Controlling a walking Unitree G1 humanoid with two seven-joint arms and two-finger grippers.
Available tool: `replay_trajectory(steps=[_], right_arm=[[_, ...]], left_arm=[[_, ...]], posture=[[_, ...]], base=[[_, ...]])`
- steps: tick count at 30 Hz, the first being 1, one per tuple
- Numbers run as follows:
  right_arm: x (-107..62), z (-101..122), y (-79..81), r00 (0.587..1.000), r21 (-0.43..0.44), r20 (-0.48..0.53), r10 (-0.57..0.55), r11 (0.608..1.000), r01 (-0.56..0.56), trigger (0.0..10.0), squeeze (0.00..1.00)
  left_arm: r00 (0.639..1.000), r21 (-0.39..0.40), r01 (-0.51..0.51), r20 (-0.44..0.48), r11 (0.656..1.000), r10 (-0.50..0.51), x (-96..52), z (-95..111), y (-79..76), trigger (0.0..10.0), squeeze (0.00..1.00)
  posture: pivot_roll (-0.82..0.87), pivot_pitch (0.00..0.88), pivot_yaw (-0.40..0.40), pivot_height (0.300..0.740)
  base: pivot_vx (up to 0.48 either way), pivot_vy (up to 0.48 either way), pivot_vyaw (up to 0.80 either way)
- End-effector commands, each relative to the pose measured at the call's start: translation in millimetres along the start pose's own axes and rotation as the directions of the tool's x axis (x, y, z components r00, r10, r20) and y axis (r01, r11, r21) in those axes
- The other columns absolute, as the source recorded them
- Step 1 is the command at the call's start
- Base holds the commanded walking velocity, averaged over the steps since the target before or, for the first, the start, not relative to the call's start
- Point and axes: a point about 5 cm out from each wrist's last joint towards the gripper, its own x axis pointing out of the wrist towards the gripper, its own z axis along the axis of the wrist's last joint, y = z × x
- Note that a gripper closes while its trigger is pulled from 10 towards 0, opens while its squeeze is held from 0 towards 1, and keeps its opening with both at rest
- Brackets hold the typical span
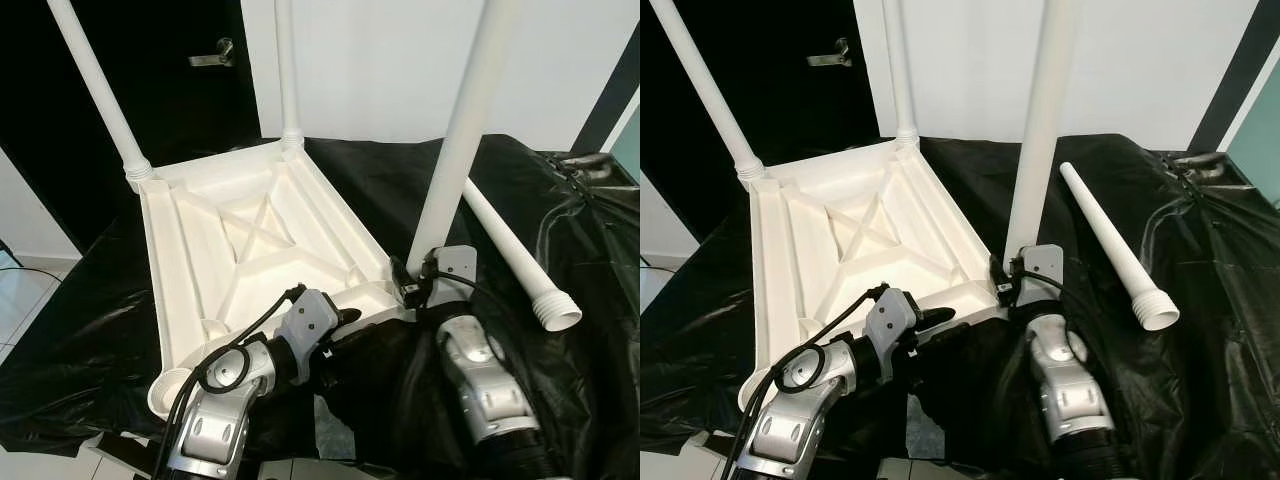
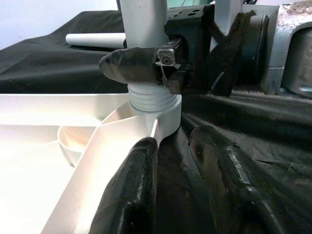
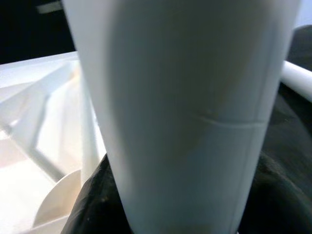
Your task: Building children table
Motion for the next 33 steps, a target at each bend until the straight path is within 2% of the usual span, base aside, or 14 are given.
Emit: replay_trajectory(steps=[1,17,18,26,29,33], right_arm=[[-6.3,-17.7,-2.6,0.996,-0.023,-0.087,-0.015,1.0,0.013,10.0,0.0],[-6.0,-9.1,-8.7,0.998,-0.061,-0.054,-0.04,0.997,0.036,10.0,0.0],[-5.7,-7.9,-9.9,0.998,-0.067,-0.048,-0.035,0.997,0.031,10.0,1.0],[-6.2,2.7,-10.9,0.998,-0.06,0.002,0.055,0.997,-0.055,10.0,1.0],[-8.3,11.4,-11.8,0.99,-0.04,0.049,0.132,0.991,-0.13,10.0,1.0],[-9.5,14.3,-13.3,0.986,-0.034,0.064,0.151,0.988,-0.149,10.0,1.0]], left_arm=[[0.992,0.004,-0.127,-0.004,0.992,0.127,-0.6,0.6,5.2,10.0,0.0],[0.992,0.005,-0.125,-0.005,0.992,0.125,0.7,0.3,5.0,10.0,0.0],[0.992,0.004,-0.126,-0.004,0.992,0.126,0.9,0.4,4.8,10.0,0.0],[0.991,0.006,-0.136,-0.002,0.991,0.136,-0.6,2.1,6.0,10.0,0.0],[0.981,0.025,-0.191,-0.004,0.981,0.191,-7.6,4.7,19.1,10.0,0.0],[0.975,0.046,-0.221,-0.012,0.974,0.222,-13.1,5.9,27.7,10.0,0.0]], posture=[[0.04,0.0,0.005,0.74],[0.04,0.0,0.002,0.74],[0.04,0.0,0.001,0.74],[0.04,0.0,-0.002,0.74],[0.05,0.0,-0.007,0.74],[0.05,0.0,-0.009,0.74]], base=[[0.0,0.0,0.0],[0.0,0.0,0.0],[0.0,0.0,0.0],[0.0,0.0,0.0],[0.0,0.0,0.0],[0.0,0.0,0.0]])
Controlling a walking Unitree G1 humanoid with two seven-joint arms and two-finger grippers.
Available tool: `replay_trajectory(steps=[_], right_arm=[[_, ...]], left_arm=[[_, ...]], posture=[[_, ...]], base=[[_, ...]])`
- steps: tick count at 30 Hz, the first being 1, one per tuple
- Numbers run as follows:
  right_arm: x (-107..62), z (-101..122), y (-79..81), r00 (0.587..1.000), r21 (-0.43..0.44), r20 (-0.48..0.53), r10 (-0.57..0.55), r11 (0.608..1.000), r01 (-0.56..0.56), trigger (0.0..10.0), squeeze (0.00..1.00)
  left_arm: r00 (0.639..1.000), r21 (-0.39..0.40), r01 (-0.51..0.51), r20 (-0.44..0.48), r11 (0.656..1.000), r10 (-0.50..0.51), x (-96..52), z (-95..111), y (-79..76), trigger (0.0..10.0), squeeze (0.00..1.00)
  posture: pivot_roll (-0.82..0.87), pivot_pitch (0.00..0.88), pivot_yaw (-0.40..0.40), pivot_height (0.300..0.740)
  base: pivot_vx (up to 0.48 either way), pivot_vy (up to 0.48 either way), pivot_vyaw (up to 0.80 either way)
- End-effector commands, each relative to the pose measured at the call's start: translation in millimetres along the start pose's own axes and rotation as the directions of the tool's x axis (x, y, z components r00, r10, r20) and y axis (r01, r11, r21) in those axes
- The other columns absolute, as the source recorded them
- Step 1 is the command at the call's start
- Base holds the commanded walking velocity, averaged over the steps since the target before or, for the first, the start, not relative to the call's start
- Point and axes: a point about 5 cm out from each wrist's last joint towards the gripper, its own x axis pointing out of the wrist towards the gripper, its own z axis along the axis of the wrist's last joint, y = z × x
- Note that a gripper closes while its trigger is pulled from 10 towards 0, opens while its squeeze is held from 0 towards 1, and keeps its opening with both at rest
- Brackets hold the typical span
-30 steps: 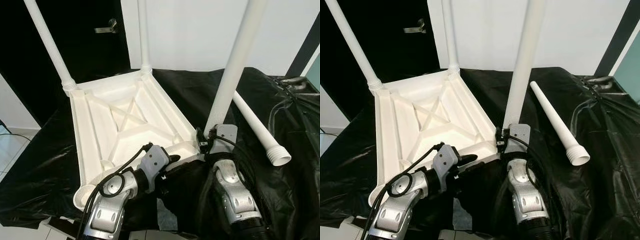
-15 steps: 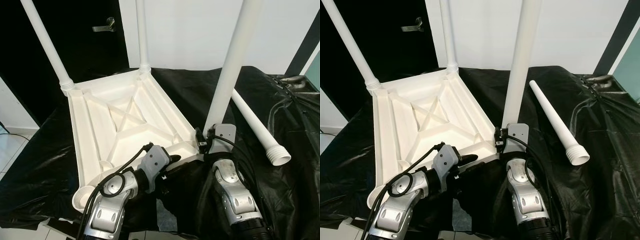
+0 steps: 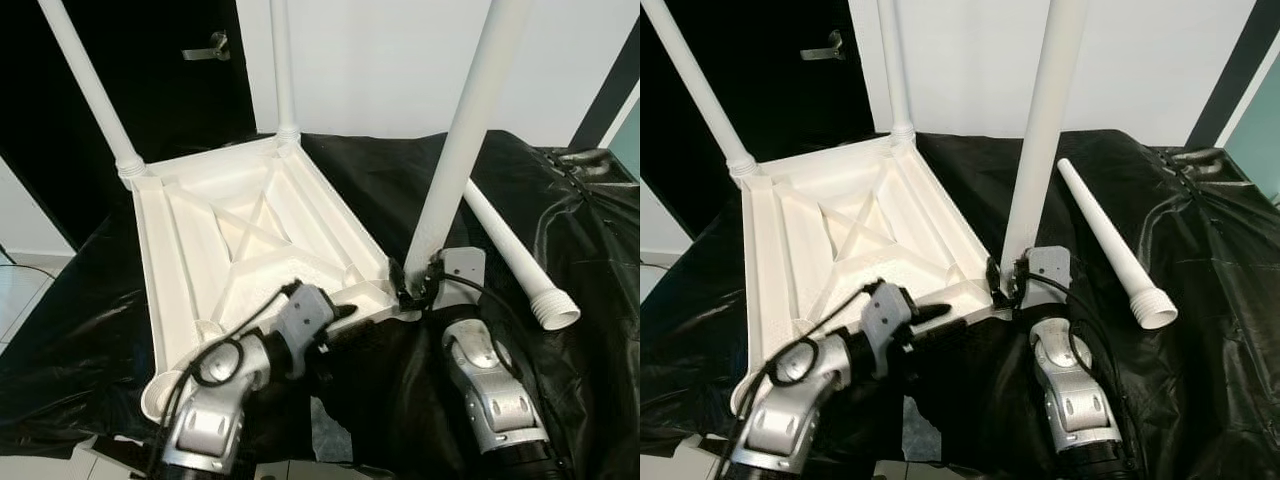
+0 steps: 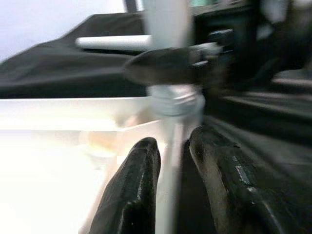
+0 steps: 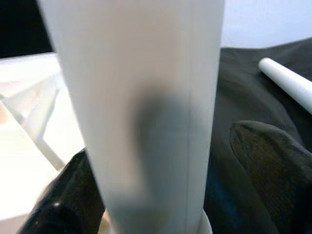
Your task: Building children table
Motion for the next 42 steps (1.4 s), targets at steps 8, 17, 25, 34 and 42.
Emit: replay_trajectory(steps=[8,17,25,34,42], right_arm=[[-14.8,0.2,0.5,0.998,0.026,0.013,0.062,0.998,-0.062,10.0,0.0],[-27.3,-7.9,4.8,0.996,0.027,-0.029,0.088,0.996,-0.087,10.0,0.0],[-25.2,-7.9,1.9,0.997,0.025,-0.031,0.069,0.997,-0.069,10.0,0.0],[-22.8,-7.6,1.4,0.998,0.018,-0.032,0.062,0.998,-0.062,10.0,0.0],[-22.4,-8.7,2.3,0.998,0.016,-0.039,0.056,0.998,-0.055,10.0,0.0]], left_arm=[[0.962,0.083,-0.246,-0.103,0.966,0.254,-22.3,-7.9,39.4,10.0,0.0],[0.903,0.213,-0.251,-0.301,0.944,0.308,-40.7,-30.7,63.1,10.0,0.0],[0.892,0.216,-0.21,-0.357,0.954,0.277,-41.3,-37.7,61.4,10.0,0.0],[0.791,0.295,-0.214,-0.506,0.931,0.342,-40.4,-50.5,70.9,10.0,0.0],[0.739,0.276,-0.321,-0.526,0.906,0.422,-41.2,-45.9,74.2,0.0,0.0]], posture=[[0.06,0.0,-0.005,0.74],[0.04,0.0,0.017,0.74],[0.04,0.0,0.028,0.74],[0.04,0.0,0.032,0.74],[0.03,0.0,0.045,0.74]], base=[[0.0,0.0,0.0],[0.0,0.0,0.0],[0.0,0.0,0.0],[0.0,0.0,0.0],[0.0,0.0,0.0]])
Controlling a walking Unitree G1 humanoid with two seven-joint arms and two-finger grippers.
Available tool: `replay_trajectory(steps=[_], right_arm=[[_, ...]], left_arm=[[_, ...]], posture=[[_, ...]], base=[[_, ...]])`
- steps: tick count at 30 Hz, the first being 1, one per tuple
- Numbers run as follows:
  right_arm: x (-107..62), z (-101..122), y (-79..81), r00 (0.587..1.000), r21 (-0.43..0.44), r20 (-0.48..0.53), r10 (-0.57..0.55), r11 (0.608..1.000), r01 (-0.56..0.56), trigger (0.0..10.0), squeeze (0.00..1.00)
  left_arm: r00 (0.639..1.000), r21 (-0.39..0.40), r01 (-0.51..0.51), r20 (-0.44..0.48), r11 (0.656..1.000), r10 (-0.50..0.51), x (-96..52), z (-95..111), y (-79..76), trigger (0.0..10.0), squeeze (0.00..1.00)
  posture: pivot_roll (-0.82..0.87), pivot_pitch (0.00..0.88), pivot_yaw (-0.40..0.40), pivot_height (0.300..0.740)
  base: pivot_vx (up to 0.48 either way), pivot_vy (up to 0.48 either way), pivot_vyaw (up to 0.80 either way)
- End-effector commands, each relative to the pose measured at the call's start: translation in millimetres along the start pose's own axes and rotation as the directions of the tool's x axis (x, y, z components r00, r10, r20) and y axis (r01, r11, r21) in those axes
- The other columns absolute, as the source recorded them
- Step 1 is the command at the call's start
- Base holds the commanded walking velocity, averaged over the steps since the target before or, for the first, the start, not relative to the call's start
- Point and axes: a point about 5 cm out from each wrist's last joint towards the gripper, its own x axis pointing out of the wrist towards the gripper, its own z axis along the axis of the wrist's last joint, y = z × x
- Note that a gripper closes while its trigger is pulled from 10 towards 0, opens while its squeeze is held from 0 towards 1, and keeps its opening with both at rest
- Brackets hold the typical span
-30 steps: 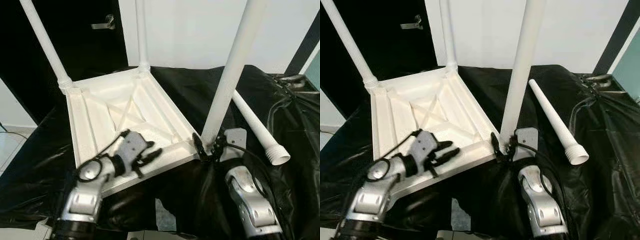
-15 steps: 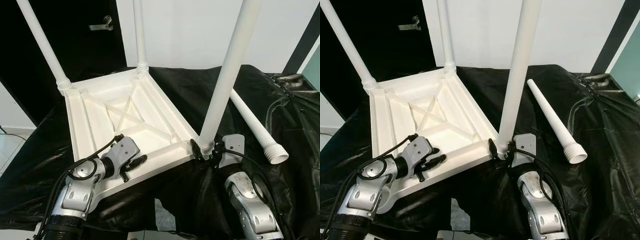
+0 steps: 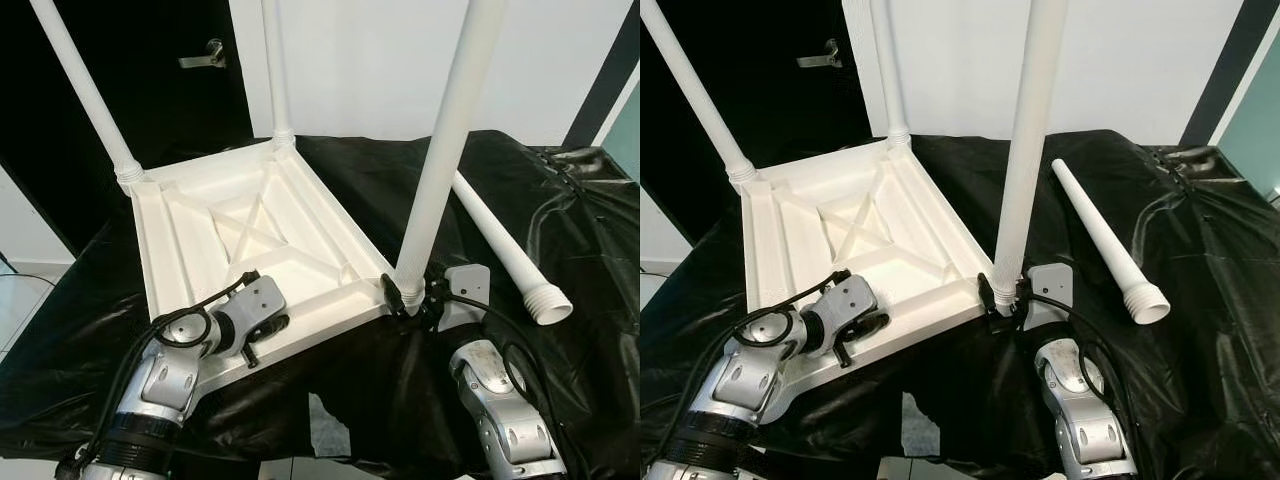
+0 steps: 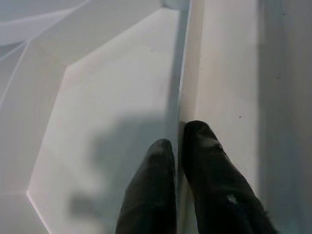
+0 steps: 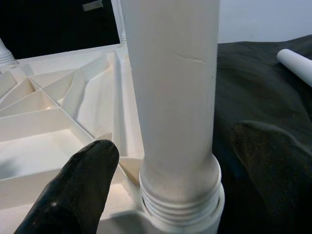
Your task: Building children table
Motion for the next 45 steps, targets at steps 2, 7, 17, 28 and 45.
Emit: replay_trajectory(steps=[2,7,17,28,45], right_arm=[[0.3,-4.6,-0.4,1.0,0.003,-0.028,-0.006,1.0,0.006,10.0,0.0],[-0.5,-6.7,1.7,0.999,0.008,-0.04,-0.003,1.0,0.004,10.0,0.0],[-2.4,-13.7,5.2,0.996,0.009,-0.083,0.023,1.0,-0.023,10.0,0.0],[-1.4,-16.2,4.9,0.994,0.001,-0.102,0.036,0.999,-0.036,10.0,0.0],[-15.5,-21.3,-0.4,0.991,-0.02,-0.131,0.009,1.0,-0.012,10.0,0.0]], left_arm=[[0.951,-0.045,-0.3,-0.096,0.953,0.295,-6.5,-13.3,15.6,0.0,0.0],[0.936,-0.059,-0.339,-0.127,0.939,0.329,-5.9,-12.2,10.4,0.0,0.0],[0.906,-0.14,-0.415,-0.152,0.899,0.395,-0.4,-8.4,-12.5,0.0,0.0],[0.933,-0.202,-0.36,-0.093,0.911,0.349,5.1,4.5,-28.4,10.0,1.0],[0.939,-0.308,-0.055,0.307,0.95,0.154,-52.5,36.8,24.3,10.0,0.0]], posture=[[0.03,0.0,0.048,0.74],[0.03,0.0,0.05,0.74],[0.03,0.0,0.049,0.74],[0.04,0.0,0.04,0.74],[0.04,0.0,0.041,0.74]], base=[[0.0,0.0,0.0],[0.0,0.0,0.0],[0.0,0.0,0.0],[0.0,0.0,0.0],[0.0,0.0,0.0]])
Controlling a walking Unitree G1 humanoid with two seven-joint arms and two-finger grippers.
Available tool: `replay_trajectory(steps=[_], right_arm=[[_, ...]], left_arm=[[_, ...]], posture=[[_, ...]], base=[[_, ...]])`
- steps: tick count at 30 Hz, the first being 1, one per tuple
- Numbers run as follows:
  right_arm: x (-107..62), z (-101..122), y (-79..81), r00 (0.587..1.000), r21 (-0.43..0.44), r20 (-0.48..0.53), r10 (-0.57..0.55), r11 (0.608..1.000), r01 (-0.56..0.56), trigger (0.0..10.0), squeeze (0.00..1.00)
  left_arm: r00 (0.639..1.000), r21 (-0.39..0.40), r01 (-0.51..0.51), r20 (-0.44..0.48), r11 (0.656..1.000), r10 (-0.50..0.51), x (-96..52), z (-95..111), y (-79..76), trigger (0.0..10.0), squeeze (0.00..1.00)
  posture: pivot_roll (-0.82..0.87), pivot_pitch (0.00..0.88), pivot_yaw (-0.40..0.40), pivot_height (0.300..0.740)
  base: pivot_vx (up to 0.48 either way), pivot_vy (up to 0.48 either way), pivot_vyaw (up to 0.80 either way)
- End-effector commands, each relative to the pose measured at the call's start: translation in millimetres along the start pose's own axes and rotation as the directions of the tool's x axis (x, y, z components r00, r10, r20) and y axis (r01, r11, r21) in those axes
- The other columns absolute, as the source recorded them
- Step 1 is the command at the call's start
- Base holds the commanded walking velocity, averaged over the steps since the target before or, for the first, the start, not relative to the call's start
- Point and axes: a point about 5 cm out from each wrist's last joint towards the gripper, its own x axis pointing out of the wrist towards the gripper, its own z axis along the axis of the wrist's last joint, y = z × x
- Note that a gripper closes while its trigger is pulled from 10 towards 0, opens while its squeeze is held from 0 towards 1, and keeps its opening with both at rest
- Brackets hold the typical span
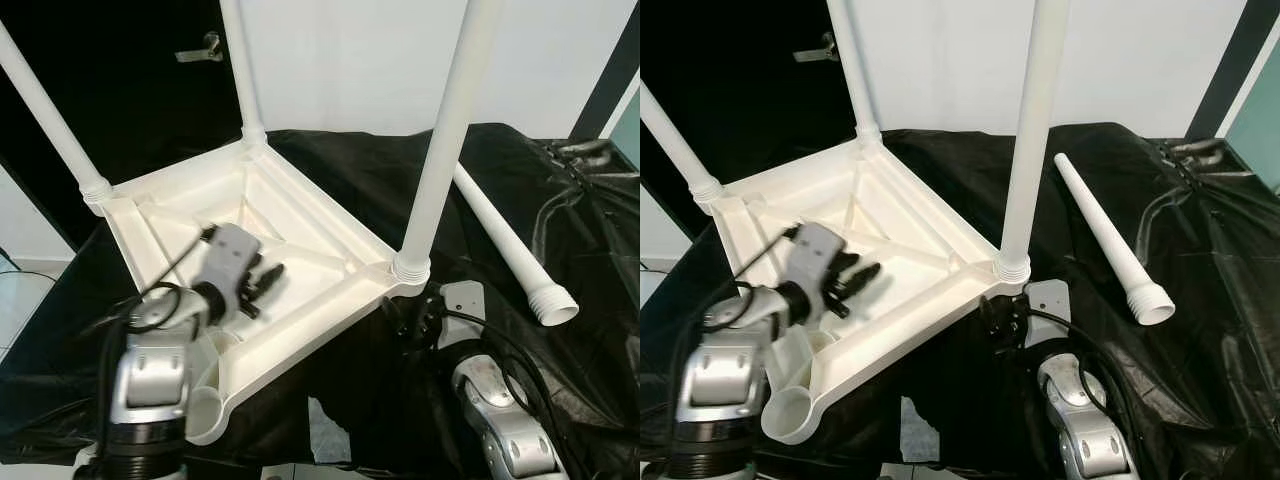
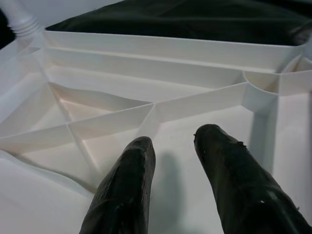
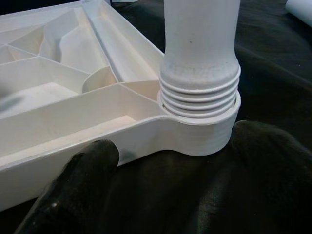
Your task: Building children table
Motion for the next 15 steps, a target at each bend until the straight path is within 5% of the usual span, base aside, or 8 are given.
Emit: replay_trajectory(steps=[1,4,6,15], right_arm=[[-1.7,-1.3,0.1,1.0,-0.003,-0.013,-0.002,1.0,0.002,10.0,0.0],[-3.4,-3.4,-0.3,1.0,0.0,-0.024,0.002,1.0,-0.002,10.0,0.0],[-4.0,-5.4,-1.0,0.999,0.0,-0.037,0.009,1.0,-0.009,10.0,0.0],[-0.4,-6.8,-1.1,0.998,-0.002,-0.052,0.024,1.0,-0.024,10.0,0.0]], left_arm=[[0.988,-0.005,0.151,0.018,0.989,-0.151,-2.4,3.5,-4.0,10.0,0.0],[0.996,0.013,0.083,-0.016,0.996,-0.083,-6.7,-0.9,19.2,10.0,0.0],[0.997,0.083,-0.016,-0.075,0.996,0.022,-13.8,-8.6,48.3,10.0,0.0],[0.98,0.201,-0.099,-0.151,0.975,0.131,-38.9,-21.1,90.5,10.0,0.0]], posture=[[0.04,0.0,0.041,0.74],[0.04,0.0,0.04,0.74],[0.04,0.0,0.035,0.74],[0.05,0.0,0.026,0.74]], base=[[0.0,0.0,0.0],[0.0,0.0,0.0],[0.0,0.0,0.0],[0.0,0.0,0.0]])
